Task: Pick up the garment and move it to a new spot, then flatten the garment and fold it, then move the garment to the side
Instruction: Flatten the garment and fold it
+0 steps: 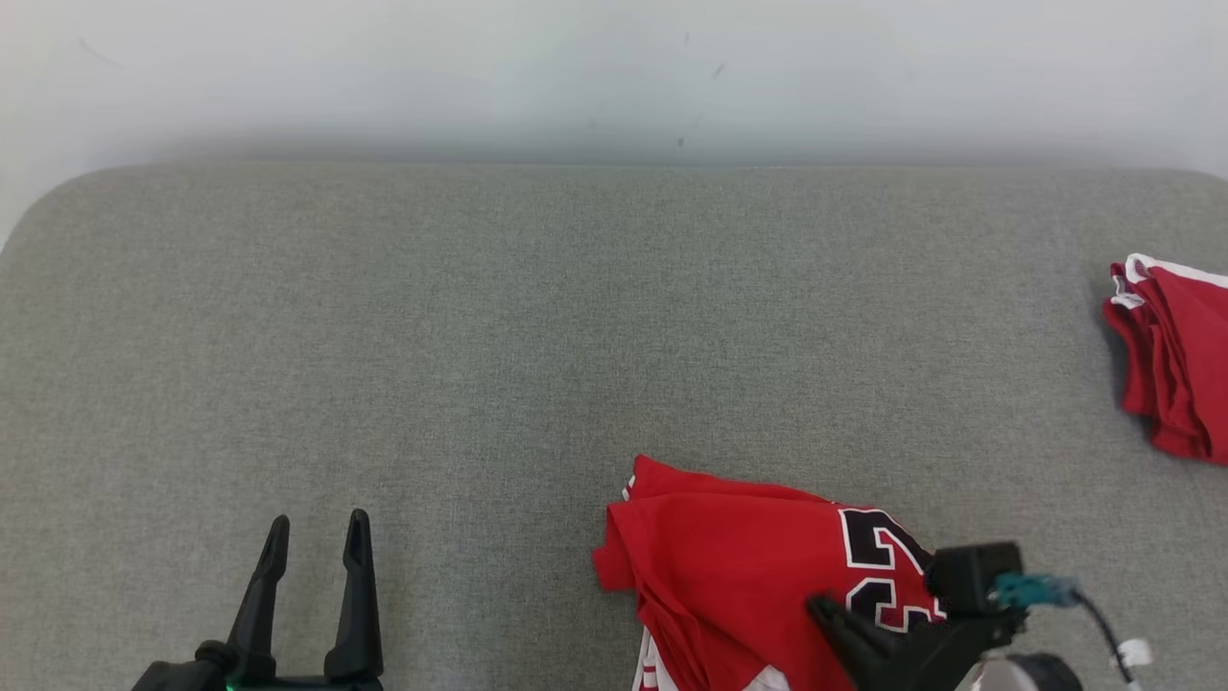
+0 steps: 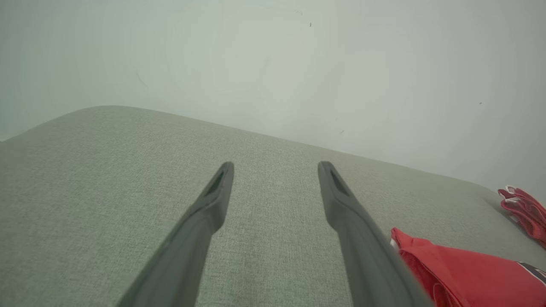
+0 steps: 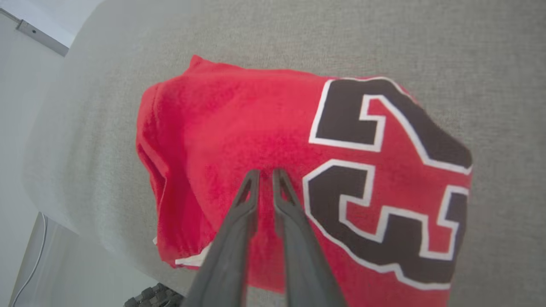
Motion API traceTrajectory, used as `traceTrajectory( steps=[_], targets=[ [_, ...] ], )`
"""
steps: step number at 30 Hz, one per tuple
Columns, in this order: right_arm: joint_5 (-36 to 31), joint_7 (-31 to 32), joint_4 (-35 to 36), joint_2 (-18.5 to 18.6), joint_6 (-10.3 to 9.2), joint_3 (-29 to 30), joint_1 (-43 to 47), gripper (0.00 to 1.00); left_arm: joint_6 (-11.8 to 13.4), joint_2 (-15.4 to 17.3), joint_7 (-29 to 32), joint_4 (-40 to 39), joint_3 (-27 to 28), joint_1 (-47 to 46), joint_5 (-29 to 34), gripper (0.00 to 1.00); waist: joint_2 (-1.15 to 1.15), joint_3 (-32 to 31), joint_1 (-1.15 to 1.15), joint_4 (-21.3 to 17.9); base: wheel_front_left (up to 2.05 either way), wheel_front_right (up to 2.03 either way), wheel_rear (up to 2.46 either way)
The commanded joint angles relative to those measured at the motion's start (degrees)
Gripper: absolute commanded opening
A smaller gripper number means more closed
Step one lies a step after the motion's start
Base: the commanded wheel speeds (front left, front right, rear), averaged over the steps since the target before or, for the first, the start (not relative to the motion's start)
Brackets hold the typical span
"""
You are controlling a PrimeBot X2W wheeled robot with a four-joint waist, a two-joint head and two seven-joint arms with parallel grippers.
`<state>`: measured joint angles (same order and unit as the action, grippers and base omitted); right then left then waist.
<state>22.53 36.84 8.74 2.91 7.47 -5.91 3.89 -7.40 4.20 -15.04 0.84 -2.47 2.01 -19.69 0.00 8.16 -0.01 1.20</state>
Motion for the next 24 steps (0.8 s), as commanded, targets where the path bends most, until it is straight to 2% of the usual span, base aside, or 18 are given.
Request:
traceTrajectory(
  steps=[1,3,12,17,24],
  targets=[
    [-2.2,-0.6,-0.7,0.0,0.02,-1.2,0.8,0.0,0.0,-0.1,-0.1,-0.1,-0.1,-0.5,0.2,1.0,0.0,0.2,0.01,0.0,0.0,0.0,0.0],
    [-4.5,-1.3,-2.4,0.0,0.02,-3.0,0.5,0.0,-0.1,-0.2,-0.1,-0.1,-0.2,-0.4,0.2,1.0,0.0,0.4,0.01,0.1,0.0,0.0,0.0],
    [-7.0,-3.4,-13.4,0.0,0.02,-14.5,-4.8,0.0,-0.1,-0.5,-0.1,0.4,-1.1,-1.0,0.3,1.0,0.0,1.0,0.01,1.1,0.0,0.0,0.0],
    [-2.7,-4.7,-16.8,0.0,0.02,-19.1,-6.6,0.0,-0.1,-0.1,-0.1,0.3,-0.8,-0.3,0.0,1.0,0.0,0.8,0.01,1.3,0.0,0.0,0.0],
    [4.5,-5.3,-17.5,0.0,0.02,-24.1,-8.4,0.0,-0.1,-0.2,-0.1,0.3,-0.5,0.0,0.0,1.0,0.0,0.9,0.01,0.7,0.0,0.0,0.0]
  ],
)
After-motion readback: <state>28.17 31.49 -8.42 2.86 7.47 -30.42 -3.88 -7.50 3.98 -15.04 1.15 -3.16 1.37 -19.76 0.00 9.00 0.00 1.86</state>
